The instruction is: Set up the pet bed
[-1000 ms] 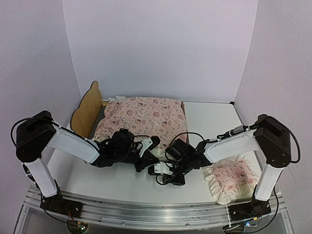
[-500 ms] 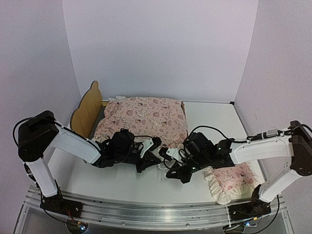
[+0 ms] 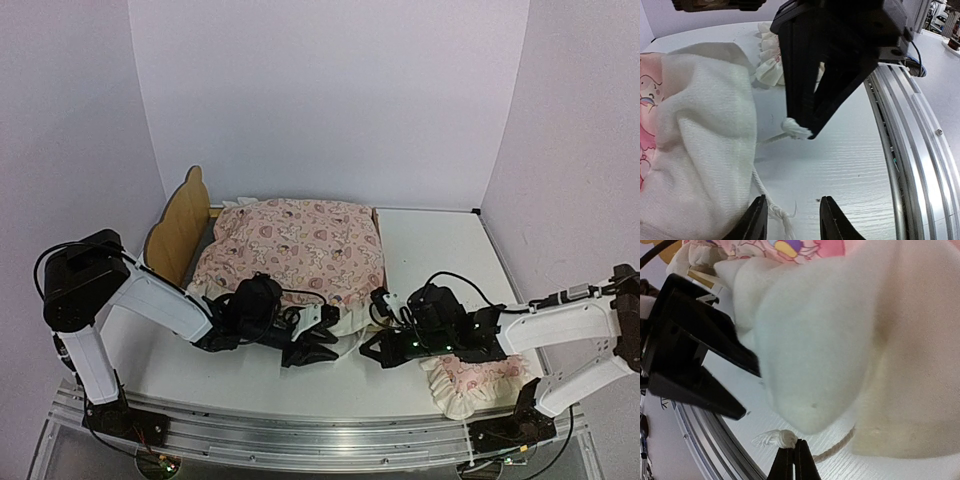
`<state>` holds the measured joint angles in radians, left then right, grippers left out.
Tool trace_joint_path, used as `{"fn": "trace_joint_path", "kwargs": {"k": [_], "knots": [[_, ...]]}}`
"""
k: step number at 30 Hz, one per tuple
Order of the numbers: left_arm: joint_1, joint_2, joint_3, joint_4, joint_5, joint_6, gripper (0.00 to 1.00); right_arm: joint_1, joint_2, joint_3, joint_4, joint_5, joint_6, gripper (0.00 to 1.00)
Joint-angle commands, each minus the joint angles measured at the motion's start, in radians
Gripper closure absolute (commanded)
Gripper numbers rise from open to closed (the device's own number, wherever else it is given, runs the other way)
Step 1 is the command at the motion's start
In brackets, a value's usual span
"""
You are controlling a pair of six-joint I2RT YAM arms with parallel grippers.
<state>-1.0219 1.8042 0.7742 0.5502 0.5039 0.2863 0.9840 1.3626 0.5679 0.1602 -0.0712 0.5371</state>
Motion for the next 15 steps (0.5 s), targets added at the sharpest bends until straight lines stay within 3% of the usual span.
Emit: {"fn": "trace_joint_path", "kwargs": {"k": [1,5,15], "knots": [[-0.007,-0.047,0.004,-0.041,0.044,0.115,0.56,-0.005,-0.034,-0.033,0.063,0.114,0.185,1.0],[-0.016,-0.086,0.004,-0.075,0.054,0.146,0.53,-0.004,-0.006,-0.033,0.117,0.097,0.263,1.0],[-0.073,0.027,0.049,0.117,-0.105,-0.189,0.56,-0.004,0.062,0.0,0.254,0.082,0.381,1.0]]}}
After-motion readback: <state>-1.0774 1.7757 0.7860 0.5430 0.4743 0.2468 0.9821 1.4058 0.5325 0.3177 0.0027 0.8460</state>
